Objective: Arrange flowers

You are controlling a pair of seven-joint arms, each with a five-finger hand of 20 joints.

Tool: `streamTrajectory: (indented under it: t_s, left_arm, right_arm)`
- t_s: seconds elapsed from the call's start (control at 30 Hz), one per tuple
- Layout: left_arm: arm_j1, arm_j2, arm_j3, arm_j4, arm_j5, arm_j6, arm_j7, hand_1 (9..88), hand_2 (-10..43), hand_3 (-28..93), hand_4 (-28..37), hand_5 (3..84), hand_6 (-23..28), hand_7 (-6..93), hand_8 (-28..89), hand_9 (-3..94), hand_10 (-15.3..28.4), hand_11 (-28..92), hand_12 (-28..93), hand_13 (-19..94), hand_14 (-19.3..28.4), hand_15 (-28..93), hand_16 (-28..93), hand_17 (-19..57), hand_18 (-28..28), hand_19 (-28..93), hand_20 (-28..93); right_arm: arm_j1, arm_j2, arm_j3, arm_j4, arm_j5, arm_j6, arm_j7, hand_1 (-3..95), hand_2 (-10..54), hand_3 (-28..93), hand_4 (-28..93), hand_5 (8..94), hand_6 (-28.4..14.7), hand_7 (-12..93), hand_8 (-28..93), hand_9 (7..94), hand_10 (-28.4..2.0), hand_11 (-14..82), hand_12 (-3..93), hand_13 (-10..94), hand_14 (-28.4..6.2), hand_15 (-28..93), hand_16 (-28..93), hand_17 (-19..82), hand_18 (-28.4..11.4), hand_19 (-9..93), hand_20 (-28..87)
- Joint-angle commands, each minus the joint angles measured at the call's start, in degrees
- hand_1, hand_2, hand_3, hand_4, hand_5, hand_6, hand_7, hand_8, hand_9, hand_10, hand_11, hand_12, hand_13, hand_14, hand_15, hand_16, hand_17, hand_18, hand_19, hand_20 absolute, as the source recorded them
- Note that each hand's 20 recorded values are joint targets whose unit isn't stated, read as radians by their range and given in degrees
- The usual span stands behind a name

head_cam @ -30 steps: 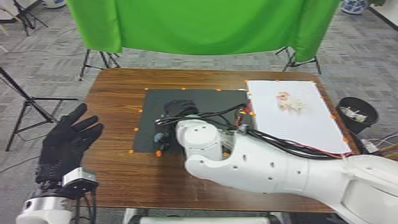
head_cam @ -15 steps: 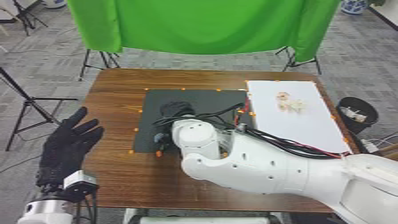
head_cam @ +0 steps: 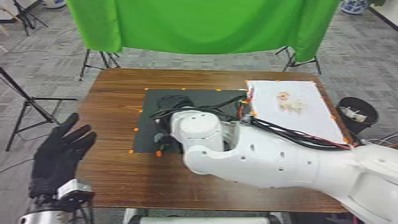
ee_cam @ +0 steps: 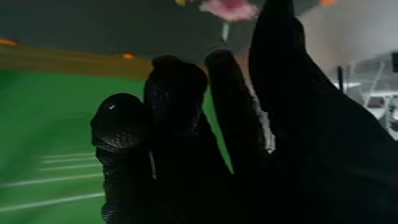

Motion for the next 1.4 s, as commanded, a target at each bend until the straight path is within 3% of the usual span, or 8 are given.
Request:
streamTrajectory:
  t_s: [0.03,0.4,0.5,0.7,0.77,0.93,1.17,1.4]
  left_arm:
    - [2.19,2.51,-0.32,-0.98,-1.59,1.63,1.41,28.7,6.1,64,-22.3,37.3,9.4,10.8,-8,33.7,19.5,32,11,22,26.1,61,-13,-8.7,23.4,47,10]
    - [3.01,5.6,0.23,-1.23,-3.85,2.69,4.36,27.9,6.2,63,-23.2,36.9,9.1,10.5,-8,32.5,18.9,30,11,23,24.8,56,-13,-8.7,23.7,47,10]
    - [1.59,5.0,0.85,-1.07,-2.5,1.91,2.24,27.5,6.1,63,-23.3,36.8,9.0,10.3,-8,31.8,18.6,29,11,22,25.0,55,-12,-8.8,23.7,47,10]
    - [0.74,5.6,1.13,-1.3,-2.07,1.99,1.88,27.4,6.2,63,-23.6,36.7,8.9,10.3,-8,31.6,18.6,28,12,22,25.2,55,-11,-8.9,23.6,46,10]
    - [0.38,6.25,1.7,-1.14,-3.04,2.23,2.45,27.4,6.3,63,-23.5,36.7,8.9,10.3,-8,31.5,18.6,28,12,22,25.4,56,-11,-8.9,23.6,46,10]
    - [0.01,5.88,2.37,-0.96,-3.36,2.18,2.46,27.5,6.4,63,-23.5,36.7,9.0,10.4,-8,31.7,18.7,29,12,22,25.5,56,-11,-8.9,23.5,46,10]
    - [-0.56,4.06,1.64,-1.03,-2.07,1.71,0.19,27.6,6.5,64,-23.5,36.7,9.0,10.7,-8,31.8,18.8,29,12,22,25.7,57,-11,-8.8,23.4,46,10]
    - [-0.42,4.18,1.81,-0.95,-2.4,1.74,0.65,27.8,6.6,64,-23.5,36.8,9.1,10.7,-8,32.0,18.9,29,12,22,25.7,57,-12,-8.8,23.4,47,10]
  right_arm:
    - [5.22,12.2,8.42,-5.7,5.99,-0.75,-3.16,40.2,-6.8,77,-21,47.5,-8.8,14,-9,45.6,-23.3,13.0,14.4,63,-12.5,82,10,49,-16.6,93,32]
    - [5.19,29.63,7.83,-4.4,10.35,3.84,-1.47,34.0,-3.0,76,-22,42.3,-6.7,14,-9,45.1,-22.6,11.6,14.7,64,-11.8,81,10,48,-16.5,93,29]
    - [4.23,32.72,8.08,-2.92,11.86,5.93,-0.33,33.4,-2.7,76,-22,42.0,-6.7,14,-9,45.2,-22.5,11.7,14.7,64,-11.7,81,10,49,-16.5,93,29]
    - [3.65,38.58,8.16,-0.66,12.34,9.51,1.55,33.2,-2.2,76,-22,42.2,-6.6,15,-9,46.0,-21.6,12.7,14.8,65,-11.1,81,9,48,-16.5,93,29]
    - [3.61,40.54,7.67,-0.33,12.64,9.59,1.75,33.3,-2.1,77,-22,42.6,-6.4,16,-10,46.6,-21.2,13.3,14.8,65,-10.9,81,9,48,-16.6,93,29]
    - [1.48,41.65,8.85,1.25,13.83,9.71,1.82,33.6,-2.4,78,-23,44.0,-5.6,17,-10,47.8,-20.3,14.3,14.8,65,-10.4,82,10,48,-16.6,93,29]
    - [-2.29,40.04,10.66,1.96,12.8,9.16,1.51,34.1,-2.4,79,-23,47.7,-4.4,19,-11,50.8,-18.3,15.9,14.8,67,-9.8,81,10,48,-16.8,93,30]
    - [-1.76,37.47,8.63,1.34,8.64,7.91,3.6,32.9,-1.4,79,-23,48.1,-2.6,18,-12,57.8,-18.4,35.4,18.8,70,-7.5,86,14,51,-17.2,93,39]
